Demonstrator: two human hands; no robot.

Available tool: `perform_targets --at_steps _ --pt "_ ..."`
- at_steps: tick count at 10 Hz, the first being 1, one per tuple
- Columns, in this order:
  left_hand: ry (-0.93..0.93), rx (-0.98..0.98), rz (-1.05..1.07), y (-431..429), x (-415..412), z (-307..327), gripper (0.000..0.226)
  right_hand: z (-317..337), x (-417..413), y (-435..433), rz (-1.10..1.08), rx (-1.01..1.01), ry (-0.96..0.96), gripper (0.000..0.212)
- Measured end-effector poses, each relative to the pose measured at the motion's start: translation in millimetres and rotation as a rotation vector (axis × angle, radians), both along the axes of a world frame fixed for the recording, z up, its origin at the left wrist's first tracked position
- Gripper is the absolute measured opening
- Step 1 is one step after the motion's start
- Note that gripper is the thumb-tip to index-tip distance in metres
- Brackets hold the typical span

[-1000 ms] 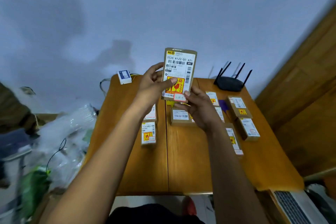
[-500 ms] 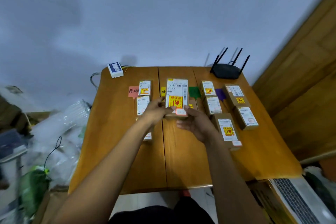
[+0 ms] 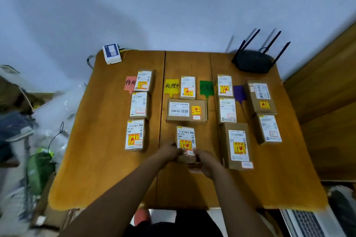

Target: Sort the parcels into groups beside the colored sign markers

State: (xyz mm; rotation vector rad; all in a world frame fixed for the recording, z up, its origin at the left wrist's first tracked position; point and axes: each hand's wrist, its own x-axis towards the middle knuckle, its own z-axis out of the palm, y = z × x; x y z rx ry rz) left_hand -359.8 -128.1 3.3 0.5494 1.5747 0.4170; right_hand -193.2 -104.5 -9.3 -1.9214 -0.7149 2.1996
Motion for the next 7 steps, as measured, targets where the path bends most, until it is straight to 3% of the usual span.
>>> perform_targets --at_steps 2,4,6,7 --pt "0.08 -0.04 -0.001 18 25 -29 0.021 -40 17 24 0.014 -0.004 -0.068 0.028" --pt "0.133 0.027 0.04 30 34 -42 0.029 -60 16 43 0.079 0.008 -0.122 0.029" --pt "0.124 0.112 0.06 26 36 -13 0.041 -65 10 36 0.147 0.09 -0.195 0.047" --pt "0.177 0.196 0.091 21 34 10 0.05 -21 9 26 0.12 0.17 -0.231 0.044"
